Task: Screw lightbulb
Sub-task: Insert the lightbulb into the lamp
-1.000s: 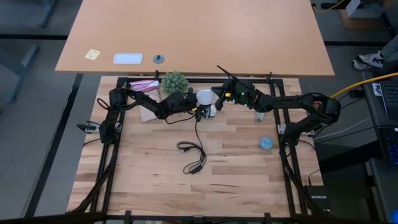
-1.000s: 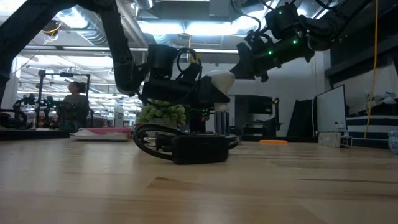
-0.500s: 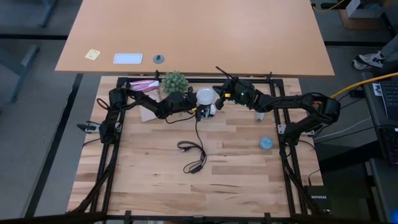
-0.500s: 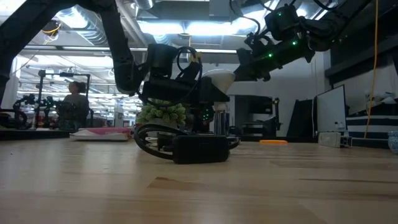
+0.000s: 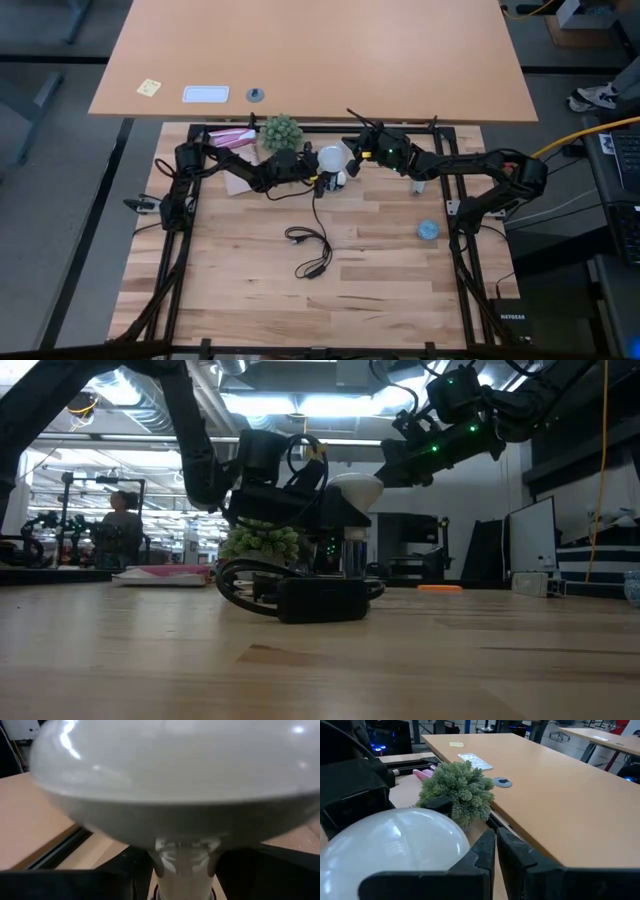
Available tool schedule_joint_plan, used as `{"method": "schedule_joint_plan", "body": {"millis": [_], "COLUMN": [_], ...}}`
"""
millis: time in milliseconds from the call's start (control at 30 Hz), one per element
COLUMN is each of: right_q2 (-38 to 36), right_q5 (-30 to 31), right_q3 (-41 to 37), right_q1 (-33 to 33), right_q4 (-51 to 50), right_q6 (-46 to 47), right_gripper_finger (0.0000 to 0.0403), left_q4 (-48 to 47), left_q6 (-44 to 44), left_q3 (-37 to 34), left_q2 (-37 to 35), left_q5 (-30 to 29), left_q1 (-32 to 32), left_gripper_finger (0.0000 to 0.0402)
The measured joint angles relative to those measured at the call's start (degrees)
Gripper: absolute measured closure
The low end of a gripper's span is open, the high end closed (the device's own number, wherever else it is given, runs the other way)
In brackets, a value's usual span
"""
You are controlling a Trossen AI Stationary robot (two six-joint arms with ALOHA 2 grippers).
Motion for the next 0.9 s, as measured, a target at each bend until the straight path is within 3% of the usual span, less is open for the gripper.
{"method": "schedule_joint_plan", "body": {"millis": [133, 333, 733, 900], "right_q2": [-0.02, -0.02, -0.03, -0.04], "right_q5": [0.83, 7.45, 6.3, 2.03], "right_q3": [0.0, 0.02, 0.02, 0.04], "right_q1": [-0.04, -0.07, -0.15, -0.15], "right_q4": [-0.56, -5.2, -14.89, -20.94], "right_q6": [0.0, 0.17, 0.09, 0.53], "right_gripper_finger": [0.0377, 0.0377, 0.0377, 0.0377], "left_q4": [-0.16, -0.32, -1.46, -1.48], "left_q6": [-0.19, -0.22, -1.06, -1.46], "left_q3": [0.0, -0.02, -0.02, -0.04], "left_q2": [0.0, 0.02, 0.02, 0.04], "left_q5": [0.01, 0.06, 0.12, 0.12], "left_q1": [-0.07, -0.09, -0.09, -0.14], "left_gripper_finger": [0.024, 0.024, 0.024, 0.024]}}
